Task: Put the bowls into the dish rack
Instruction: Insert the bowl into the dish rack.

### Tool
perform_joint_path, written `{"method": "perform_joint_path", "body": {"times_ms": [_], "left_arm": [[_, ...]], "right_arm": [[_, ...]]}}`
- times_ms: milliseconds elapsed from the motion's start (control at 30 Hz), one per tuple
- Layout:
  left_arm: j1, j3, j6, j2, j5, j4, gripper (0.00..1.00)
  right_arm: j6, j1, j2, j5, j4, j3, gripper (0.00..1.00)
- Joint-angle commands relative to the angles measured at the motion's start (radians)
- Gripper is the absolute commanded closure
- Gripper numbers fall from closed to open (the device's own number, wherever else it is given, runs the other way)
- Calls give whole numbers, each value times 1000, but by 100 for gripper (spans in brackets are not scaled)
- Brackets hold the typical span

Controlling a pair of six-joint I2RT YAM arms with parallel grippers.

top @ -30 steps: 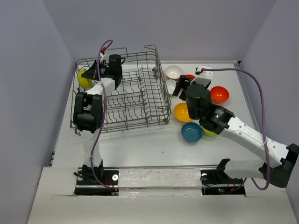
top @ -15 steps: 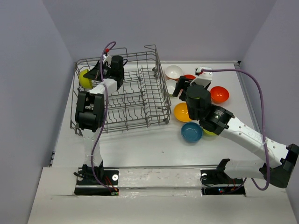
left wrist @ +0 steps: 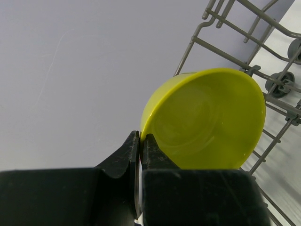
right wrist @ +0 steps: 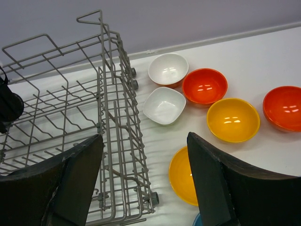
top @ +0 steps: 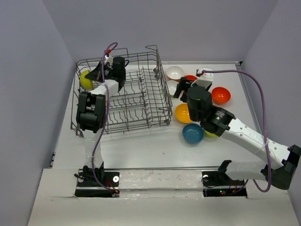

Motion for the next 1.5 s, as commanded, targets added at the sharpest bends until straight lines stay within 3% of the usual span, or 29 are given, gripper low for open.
{"method": "perform_joint_path", "body": {"times_ms": [0, 333, 1467], "left_arm": [[-20, 0, -11, 22, -34, 36, 92], [-28, 0, -11, 37, -33, 36, 91], [-34, 12, -6, 68, -27, 32, 61]], "right_arm": [[11, 0, -29, 17, 50, -1, 23], [12, 0, -29, 12, 50, -2, 23], [8, 0, -23, 5, 52, 1, 23]]}}
